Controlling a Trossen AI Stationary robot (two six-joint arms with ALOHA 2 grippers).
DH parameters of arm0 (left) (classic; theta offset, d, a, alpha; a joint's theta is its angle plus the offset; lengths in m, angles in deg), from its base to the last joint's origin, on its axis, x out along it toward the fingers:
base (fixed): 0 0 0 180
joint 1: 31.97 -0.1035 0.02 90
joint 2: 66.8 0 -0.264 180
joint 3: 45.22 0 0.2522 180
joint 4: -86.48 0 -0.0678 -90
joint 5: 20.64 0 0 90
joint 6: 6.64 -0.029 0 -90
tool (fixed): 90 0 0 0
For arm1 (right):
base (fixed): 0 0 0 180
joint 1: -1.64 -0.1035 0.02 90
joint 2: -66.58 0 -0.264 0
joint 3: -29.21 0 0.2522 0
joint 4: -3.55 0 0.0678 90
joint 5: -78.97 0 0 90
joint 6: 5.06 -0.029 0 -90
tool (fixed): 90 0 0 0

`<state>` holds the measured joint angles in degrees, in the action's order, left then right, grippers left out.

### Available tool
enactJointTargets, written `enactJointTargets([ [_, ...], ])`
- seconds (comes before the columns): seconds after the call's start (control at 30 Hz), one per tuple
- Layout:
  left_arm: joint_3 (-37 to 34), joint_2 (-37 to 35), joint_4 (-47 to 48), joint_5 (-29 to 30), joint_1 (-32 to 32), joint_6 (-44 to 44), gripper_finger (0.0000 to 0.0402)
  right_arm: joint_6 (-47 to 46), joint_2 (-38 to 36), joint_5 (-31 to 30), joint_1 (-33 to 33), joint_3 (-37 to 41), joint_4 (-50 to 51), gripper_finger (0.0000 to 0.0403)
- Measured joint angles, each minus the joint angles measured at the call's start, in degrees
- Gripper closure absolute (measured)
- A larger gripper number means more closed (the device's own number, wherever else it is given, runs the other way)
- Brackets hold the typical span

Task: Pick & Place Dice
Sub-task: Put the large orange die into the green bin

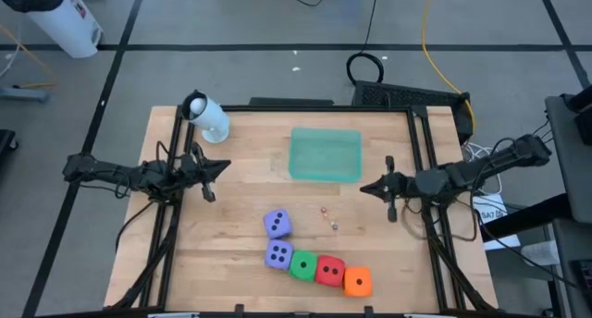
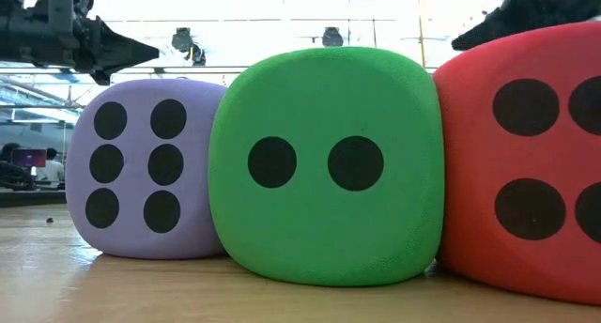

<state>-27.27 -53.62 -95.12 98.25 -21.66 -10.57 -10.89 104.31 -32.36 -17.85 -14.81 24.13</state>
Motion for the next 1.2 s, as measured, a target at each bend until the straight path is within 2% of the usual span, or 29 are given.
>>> enactJointTargets([
  [0.13,0.0,-0.01,0.02,-0.17,0.0,1.24,0.0384,-7.89,11.19,-4.08,-2.24,-15.86,19.88,0.0396],
  [0.2,0.0,0.01,0.16,-1.1,0.0,1.67,0.0382,-13.0,16.98,-3.71,-2.95,-23.17,30.84,0.038],
  [0.3,0.0,0.07,0.29,-2.63,0.0,1.94,0.0389,-20.0,24.93,1.19,-4.27,-33.34,42.27,0.0336],
  [0.43,0.0,0.07,0.33,-3.41,0.0,1.09,0.0398,-26.56,34.69,8.77,-7.34,-44.79,51.27,0.0249],
  [0.53,0.0,0.05,0.29,-3.38,-0.11,-0.39,0.0391,-29.19,39.63,11.98,-10.53,-50.18,52.5,0.0175],
  [0.63,0.0,0.05,0.27,-2.97,-0.13,-1.58,0.038,-31.9,42.47,12.66,-13.52,-52.94,51.38,0.0106],
  [0.8,0.0,0.05,0.28,-2.92,-0.15,-2.62,0.038,-36.91,45.07,13.95,-15.94,-53.25,51.14,0.0028],
  [0.97,0.0,0.05,0.64,-3.37,-0.15,-2.75,0.0395,-36.11,47.43,10.68,-15.26,-53.25,48.98,0.0006],
  [1.2,0.0,0.05,2.05,-3.39,-0.15,-0.01,0.0382,-35.7,52.74,15.22,-11.99,-53.31,38.06,0.0008],
])
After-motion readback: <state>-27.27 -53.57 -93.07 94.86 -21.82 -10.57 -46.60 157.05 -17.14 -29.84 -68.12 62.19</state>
